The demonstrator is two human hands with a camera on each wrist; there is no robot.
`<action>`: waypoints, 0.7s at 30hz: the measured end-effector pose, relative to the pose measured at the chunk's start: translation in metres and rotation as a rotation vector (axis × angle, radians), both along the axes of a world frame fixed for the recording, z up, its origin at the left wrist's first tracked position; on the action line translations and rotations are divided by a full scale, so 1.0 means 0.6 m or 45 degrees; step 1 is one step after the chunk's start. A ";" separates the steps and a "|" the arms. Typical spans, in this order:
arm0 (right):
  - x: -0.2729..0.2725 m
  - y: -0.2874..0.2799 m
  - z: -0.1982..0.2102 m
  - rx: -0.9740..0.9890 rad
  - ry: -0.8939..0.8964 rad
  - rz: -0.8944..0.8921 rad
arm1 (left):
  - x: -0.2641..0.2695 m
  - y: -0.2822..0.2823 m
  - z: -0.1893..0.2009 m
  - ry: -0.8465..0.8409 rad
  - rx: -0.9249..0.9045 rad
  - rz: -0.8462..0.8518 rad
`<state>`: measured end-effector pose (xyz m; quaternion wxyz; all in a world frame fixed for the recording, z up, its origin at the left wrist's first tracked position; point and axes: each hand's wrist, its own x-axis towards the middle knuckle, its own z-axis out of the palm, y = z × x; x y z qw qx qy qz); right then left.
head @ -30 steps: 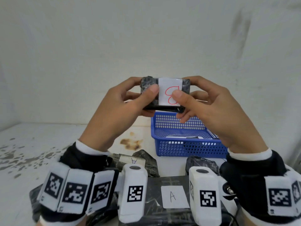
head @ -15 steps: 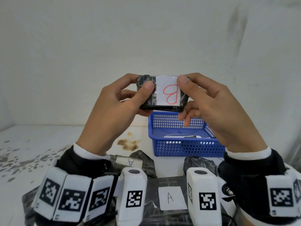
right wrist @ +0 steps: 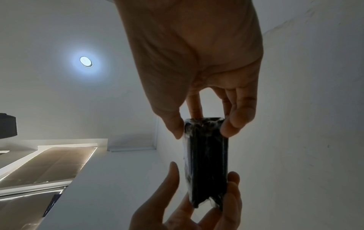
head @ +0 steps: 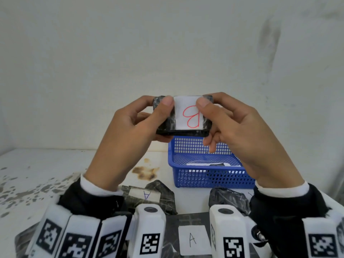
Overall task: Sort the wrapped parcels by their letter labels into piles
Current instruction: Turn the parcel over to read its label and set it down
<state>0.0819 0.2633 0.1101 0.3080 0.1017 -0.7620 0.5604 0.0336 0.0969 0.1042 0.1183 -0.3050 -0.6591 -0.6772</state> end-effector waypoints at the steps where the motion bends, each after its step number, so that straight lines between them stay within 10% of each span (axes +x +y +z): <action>1: 0.000 -0.001 0.000 -0.008 -0.007 -0.002 | 0.001 0.000 0.000 0.004 -0.017 0.003; 21: 0.007 0.008 0.000 0.094 -0.020 -0.006 | -0.007 0.000 -0.005 0.080 -0.091 0.023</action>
